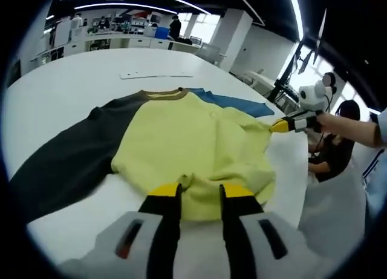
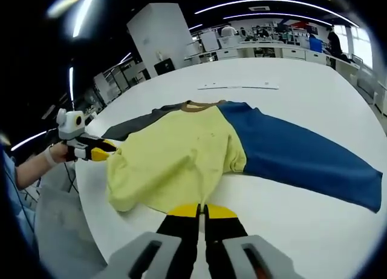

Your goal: Fold the garment on the visible template until the final outline fits inside the template.

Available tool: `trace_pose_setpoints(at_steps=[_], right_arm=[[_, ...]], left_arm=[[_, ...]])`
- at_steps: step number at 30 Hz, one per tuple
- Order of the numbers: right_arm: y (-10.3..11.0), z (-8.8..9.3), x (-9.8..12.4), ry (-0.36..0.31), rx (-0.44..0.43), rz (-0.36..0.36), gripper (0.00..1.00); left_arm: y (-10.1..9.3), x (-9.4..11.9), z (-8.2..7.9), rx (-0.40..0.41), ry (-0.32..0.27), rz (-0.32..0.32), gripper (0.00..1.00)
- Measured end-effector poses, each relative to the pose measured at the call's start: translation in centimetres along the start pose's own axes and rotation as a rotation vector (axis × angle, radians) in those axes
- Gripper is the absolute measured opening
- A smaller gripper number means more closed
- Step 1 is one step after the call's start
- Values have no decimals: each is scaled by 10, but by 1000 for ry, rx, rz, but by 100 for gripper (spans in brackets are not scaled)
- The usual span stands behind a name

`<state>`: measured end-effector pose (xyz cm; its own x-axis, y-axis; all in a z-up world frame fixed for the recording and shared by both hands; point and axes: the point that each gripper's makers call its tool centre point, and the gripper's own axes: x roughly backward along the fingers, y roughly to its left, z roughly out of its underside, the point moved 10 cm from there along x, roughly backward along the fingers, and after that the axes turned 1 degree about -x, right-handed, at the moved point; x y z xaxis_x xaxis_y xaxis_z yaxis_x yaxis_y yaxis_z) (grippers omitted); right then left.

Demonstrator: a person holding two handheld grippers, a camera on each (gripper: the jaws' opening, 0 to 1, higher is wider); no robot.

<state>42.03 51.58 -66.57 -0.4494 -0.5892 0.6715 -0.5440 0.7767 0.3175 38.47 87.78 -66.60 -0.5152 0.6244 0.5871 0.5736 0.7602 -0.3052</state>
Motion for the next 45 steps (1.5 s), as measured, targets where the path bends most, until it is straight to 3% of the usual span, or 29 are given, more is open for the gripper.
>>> trace_pose_setpoints(at_steps=[5,14,19,27,31,35,36,37,38,40,45], right_arm=[[1,1,1,-2,3,-2,0],[1,2,1,0,2,-3,0],[2,1,1,0,1,-2,0],[1,1,1,2,0,-2,0],[2,1,2,2,-1,-4,0],[1,0,2,2,0,-5,0],[1,0,2,2,0,-5,0],[2,0,2,2,0,-5,0],[2,0,3,2,1,-6,0],[3,0,6,1,1,-6,0],[5,0,16,-7,-11,-14,0]], left_arm=[[5,12,5,15,0,-10,20],[14,26,31,14,68,-30,16],[12,32,38,2,83,-9,12],[1,21,42,-90,109,42,12],[-3,15,41,-119,121,35,10],[-1,11,43,-58,148,34,2],[-1,12,43,20,172,21,1],[-1,13,42,45,177,53,0],[-1,14,41,134,170,70,0],[2,18,40,173,166,59,0],[6,36,35,153,126,52,0]])
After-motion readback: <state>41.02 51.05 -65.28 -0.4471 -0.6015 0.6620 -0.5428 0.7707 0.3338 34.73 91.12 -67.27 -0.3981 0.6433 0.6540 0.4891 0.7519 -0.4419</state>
